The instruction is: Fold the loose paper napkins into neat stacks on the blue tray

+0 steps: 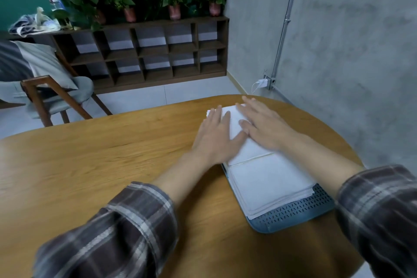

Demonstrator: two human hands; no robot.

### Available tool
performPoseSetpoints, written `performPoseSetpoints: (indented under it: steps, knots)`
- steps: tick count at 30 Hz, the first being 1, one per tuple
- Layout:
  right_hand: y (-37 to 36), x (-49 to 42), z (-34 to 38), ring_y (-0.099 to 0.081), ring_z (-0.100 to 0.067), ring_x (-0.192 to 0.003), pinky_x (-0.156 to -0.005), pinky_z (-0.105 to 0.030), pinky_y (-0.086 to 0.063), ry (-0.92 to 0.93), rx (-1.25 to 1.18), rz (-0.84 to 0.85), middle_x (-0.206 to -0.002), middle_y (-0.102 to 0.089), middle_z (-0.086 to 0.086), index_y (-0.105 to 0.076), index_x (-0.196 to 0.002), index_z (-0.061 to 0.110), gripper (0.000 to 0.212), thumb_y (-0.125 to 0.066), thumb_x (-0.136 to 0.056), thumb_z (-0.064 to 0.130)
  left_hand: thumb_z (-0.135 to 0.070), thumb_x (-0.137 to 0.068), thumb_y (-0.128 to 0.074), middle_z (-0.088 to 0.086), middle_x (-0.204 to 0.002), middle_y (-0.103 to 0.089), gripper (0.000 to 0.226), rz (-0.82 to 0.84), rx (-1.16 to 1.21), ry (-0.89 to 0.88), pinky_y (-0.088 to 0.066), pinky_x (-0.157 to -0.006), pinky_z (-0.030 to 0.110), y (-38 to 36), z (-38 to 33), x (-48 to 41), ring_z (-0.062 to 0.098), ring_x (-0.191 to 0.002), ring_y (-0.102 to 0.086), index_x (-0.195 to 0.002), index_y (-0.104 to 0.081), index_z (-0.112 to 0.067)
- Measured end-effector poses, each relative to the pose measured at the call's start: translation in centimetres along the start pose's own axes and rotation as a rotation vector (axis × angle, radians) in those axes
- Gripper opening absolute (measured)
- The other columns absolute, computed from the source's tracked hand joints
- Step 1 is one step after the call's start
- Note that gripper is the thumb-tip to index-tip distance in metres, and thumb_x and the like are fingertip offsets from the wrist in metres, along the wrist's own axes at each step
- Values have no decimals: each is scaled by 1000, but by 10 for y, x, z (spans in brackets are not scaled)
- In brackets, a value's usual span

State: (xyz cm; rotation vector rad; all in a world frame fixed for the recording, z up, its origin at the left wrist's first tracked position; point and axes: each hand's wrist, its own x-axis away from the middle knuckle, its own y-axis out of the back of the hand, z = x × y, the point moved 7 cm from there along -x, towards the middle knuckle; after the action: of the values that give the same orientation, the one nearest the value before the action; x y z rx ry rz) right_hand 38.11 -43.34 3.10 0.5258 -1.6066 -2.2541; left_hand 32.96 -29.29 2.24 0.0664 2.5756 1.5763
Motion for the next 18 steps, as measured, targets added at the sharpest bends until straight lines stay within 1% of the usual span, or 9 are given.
performPoseSetpoints:
  steps: [1, 2, 3, 5, 8, 12, 15, 18]
  knots:
    - [-9, 2, -1, 3, -13, -163, -131, -48, -11, -25, 22, 59, -177, 0, 7, -19, -168, 28, 57, -32, -114, 40, -65, -106, -34, 7, -177, 10, 86, 55, -53, 6, -1, -132, 46, -11, 0, 2, 22, -163, 14, -169, -5, -14]
    - [-16, 3, -3, 7, -14, -163, -131, -49, -10, -43, 32, 97, -177, 4, 5, -16, -168, 26, 56, -28, -115, 37, -66, -106, -31, 7, -176, 16, 88, 82, -74, 8, 1, -132, 48, -20, 2, 3, 22, -162, 18, -169, 3, -14]
    - [-21, 4, -4, 9, -15, -163, -131, -48, -10, -49, 37, 114, -177, 6, 4, -15, -168, 25, 55, -26, -116, 34, -66, -106, -30, 6, -175, 19, 89, 86, -68, 7, 1, -132, 49, -26, 4, 5, 21, -161, 21, -168, 7, -14]
    - [-30, 4, -5, 12, -15, -162, -131, -45, -6, -38, 13, 106, -177, 9, 2, -14, -168, 23, 54, -26, -116, 32, -63, -107, -31, 7, -175, 20, 87, 63, -45, 5, 0, -132, 50, -33, 9, 5, 22, -161, 22, -167, 8, -13]
    - [-35, 3, -11, 12, -9, -161, -130, -33, 1, -56, -105, 81, -176, 8, 7, -14, -169, 26, 55, -26, -116, 34, -58, -109, -31, 7, -175, 20, 83, 61, 4, -19, 1, -132, 46, -37, 10, 5, 20, -160, 23, -167, 8, -13]
    - [-37, 4, -13, 11, -5, -161, -129, -31, 2, -71, -124, 81, -176, 6, 12, -11, -169, 30, 56, -26, -116, 37, -50, -111, -29, 6, -174, 23, 78, 80, 55, -23, 11, -130, 36, -39, 14, 5, 19, -159, 27, -167, 10, -12]
    - [-34, 4, -10, 11, -6, -161, -130, -33, 3, -75, -122, 106, -176, 7, 11, -10, -169, 31, 56, -25, -116, 38, -49, -112, -28, 6, -174, 25, 77, 131, 37, 5, 11, -130, 36, -38, 11, 5, 19, -159, 27, -167, 12, -12]
    - [-22, 7, -6, 13, -8, -161, -132, -43, 3, -81, -54, 177, -176, 11, 9, -6, -169, 33, 57, -21, -115, 42, -55, -110, -26, 4, -175, 22, 78, 188, 22, 43, 5, -132, 42, -25, 8, 5, 18, -160, 23, -168, 9, -16]
